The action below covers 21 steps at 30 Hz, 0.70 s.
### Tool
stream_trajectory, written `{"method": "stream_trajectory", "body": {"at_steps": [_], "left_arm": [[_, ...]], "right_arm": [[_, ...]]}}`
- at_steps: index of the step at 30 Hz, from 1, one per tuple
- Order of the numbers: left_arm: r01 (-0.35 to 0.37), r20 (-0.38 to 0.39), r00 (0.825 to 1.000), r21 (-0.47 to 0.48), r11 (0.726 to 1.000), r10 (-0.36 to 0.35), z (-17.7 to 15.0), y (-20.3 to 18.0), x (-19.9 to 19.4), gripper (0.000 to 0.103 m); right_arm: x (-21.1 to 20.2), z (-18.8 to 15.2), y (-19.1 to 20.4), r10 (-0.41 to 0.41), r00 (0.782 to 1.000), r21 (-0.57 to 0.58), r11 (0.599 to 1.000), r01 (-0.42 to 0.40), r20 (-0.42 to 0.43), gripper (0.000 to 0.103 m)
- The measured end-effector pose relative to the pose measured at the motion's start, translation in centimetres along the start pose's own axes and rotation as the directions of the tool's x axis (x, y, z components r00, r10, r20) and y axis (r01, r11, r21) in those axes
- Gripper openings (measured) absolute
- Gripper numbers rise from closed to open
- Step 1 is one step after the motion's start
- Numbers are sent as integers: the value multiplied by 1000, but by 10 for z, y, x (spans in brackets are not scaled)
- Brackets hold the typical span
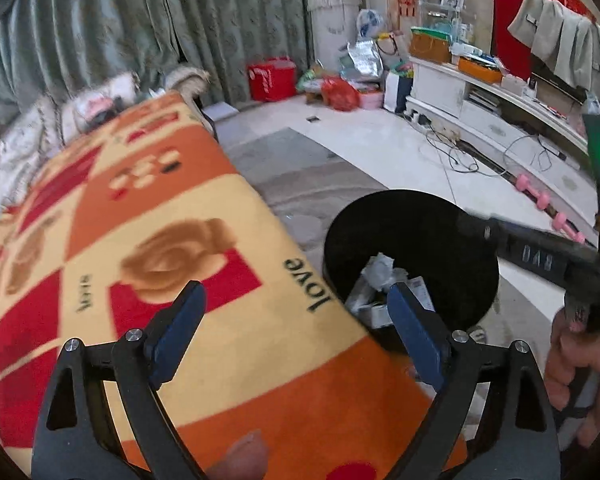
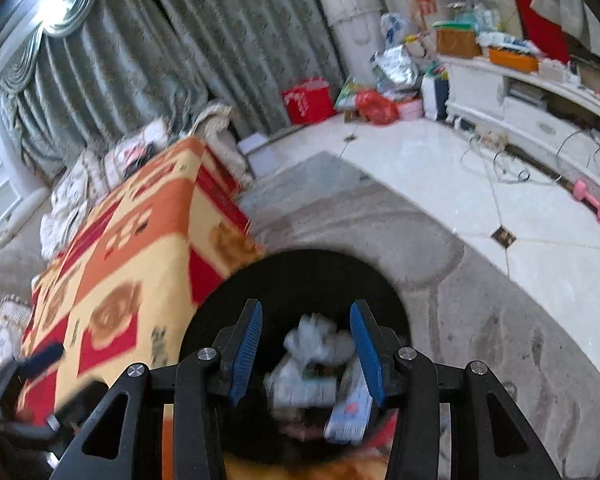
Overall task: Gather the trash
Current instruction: 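Open both tools to drop the box and tissue into the bin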
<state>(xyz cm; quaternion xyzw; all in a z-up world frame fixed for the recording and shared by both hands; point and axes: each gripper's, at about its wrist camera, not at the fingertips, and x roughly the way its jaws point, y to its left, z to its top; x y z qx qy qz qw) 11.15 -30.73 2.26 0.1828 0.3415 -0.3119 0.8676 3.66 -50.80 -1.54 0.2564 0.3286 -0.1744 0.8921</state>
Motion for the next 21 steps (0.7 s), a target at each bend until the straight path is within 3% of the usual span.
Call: {"method": "stream_trajectory", "body": {"at_steps": [3, 6, 10, 21], "left_arm": [[-28, 27, 999, 21, 999, 27, -11, 1, -25, 92], [-17, 40, 999, 10, 1000, 16, -18, 6, -47, 92], [8, 10, 1000, -86, 996, -8, -23, 16, -59, 92], [-3, 2, 1000, -124, 992, 3, -37, 19, -75, 92]], "right_arm": [[-14, -20, 12, 44, 997, -60, 997, -48, -68, 47], [-28, -41, 21, 53, 995, -118, 991, -63, -87, 68], [-50, -57, 32, 46, 998, -187, 981, -53, -41, 69], [-53, -63, 39, 16, 1000, -219, 976, -16, -2, 69]]}}
